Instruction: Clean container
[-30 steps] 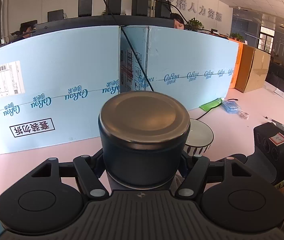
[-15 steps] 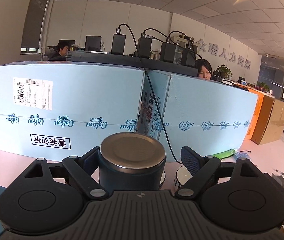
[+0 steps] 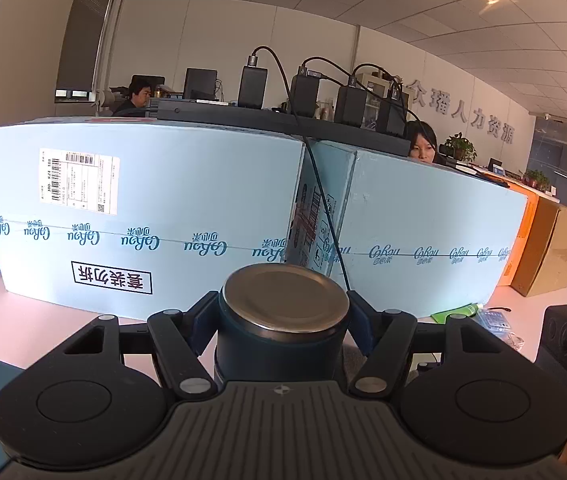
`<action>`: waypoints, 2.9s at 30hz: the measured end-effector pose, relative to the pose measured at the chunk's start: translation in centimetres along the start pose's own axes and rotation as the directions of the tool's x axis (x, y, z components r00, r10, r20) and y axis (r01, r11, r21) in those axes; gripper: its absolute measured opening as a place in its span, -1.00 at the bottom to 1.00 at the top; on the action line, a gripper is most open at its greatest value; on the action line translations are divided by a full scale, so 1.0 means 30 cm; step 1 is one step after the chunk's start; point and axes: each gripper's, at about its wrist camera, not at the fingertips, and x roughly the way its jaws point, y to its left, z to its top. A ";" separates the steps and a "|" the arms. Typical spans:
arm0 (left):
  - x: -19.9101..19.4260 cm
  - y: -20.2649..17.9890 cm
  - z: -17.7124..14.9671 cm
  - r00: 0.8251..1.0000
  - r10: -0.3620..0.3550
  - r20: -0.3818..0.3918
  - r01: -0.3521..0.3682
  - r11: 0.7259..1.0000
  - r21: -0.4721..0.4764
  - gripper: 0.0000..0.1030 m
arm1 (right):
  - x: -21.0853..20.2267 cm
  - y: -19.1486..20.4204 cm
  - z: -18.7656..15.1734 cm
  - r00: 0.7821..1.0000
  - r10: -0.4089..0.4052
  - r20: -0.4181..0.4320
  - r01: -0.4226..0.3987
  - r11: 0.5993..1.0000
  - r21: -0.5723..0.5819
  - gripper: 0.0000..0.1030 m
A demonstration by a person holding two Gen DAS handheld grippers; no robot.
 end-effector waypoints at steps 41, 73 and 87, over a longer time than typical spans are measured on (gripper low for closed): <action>-0.004 0.003 -0.003 1.000 0.000 -0.010 0.000 1.000 0.001 0.19 | 0.011 -0.047 0.002 1.000 -0.012 0.029 0.008 0.987 0.158 -0.34; 0.002 -0.005 -0.006 1.000 0.001 -0.024 -0.001 1.000 0.002 0.19 | -0.002 -0.050 -0.036 1.000 -0.023 0.000 0.022 0.973 0.231 -0.34; 0.002 -0.004 -0.016 1.000 0.005 -0.025 -0.004 1.000 0.002 0.19 | 0.071 -0.098 -0.164 0.988 -0.048 -0.146 0.088 0.956 0.278 -0.34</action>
